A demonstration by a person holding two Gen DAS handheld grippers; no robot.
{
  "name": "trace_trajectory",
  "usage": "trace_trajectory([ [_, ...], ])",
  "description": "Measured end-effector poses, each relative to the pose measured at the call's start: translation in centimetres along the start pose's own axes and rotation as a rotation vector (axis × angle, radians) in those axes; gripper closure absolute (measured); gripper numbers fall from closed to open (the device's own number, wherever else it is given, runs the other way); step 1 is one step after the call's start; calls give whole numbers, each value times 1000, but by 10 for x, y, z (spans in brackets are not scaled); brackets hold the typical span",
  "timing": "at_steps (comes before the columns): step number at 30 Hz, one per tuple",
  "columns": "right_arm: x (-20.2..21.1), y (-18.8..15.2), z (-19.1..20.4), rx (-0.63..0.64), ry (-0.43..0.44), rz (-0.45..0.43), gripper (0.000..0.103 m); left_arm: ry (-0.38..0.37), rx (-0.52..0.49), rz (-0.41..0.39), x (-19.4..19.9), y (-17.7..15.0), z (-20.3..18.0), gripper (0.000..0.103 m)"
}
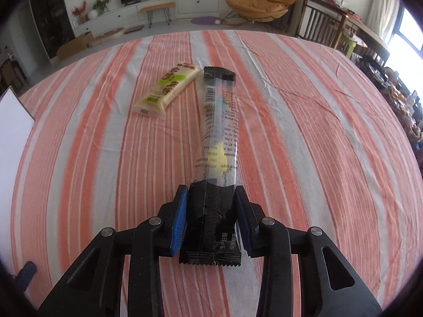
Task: Organize snacks
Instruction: 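Hold the black snack bar with the right tool while the left tool moves to the rice cake packet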
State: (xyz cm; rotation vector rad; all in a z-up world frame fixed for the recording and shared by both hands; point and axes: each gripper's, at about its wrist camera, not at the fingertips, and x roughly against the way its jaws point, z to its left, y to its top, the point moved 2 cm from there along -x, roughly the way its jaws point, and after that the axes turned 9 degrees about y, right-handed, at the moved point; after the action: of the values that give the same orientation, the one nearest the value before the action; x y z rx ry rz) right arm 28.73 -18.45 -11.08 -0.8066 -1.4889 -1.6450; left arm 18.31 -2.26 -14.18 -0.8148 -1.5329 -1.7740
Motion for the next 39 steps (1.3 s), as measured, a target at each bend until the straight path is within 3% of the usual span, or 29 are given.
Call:
trace_trajectory([
  [6,42,-55,-49,-35,-83,-24,67,0,0,0,0,0,0,0],
  [12,71,-101,-68,-72,-92,-122,66,0,0,0,0,0,0,0],
  [17,72,-103,-65,-38,-105,-162,62,0,0,0,0,0,0,0],
  [20,71,-103,-73,-77,-83,-163,56,0,0,0,0,0,0,0],
  [22,71,-105,-82,-118,-71,-165,45,0,0,0,0,0,0,0],
  [28,70,-107,-81,-120,-75,-161,35,1,-1,0,0,0,1,0],
  [39,69,-110,-81,-116,-74,-159,30,5,4,16,1,2,1,0],
])
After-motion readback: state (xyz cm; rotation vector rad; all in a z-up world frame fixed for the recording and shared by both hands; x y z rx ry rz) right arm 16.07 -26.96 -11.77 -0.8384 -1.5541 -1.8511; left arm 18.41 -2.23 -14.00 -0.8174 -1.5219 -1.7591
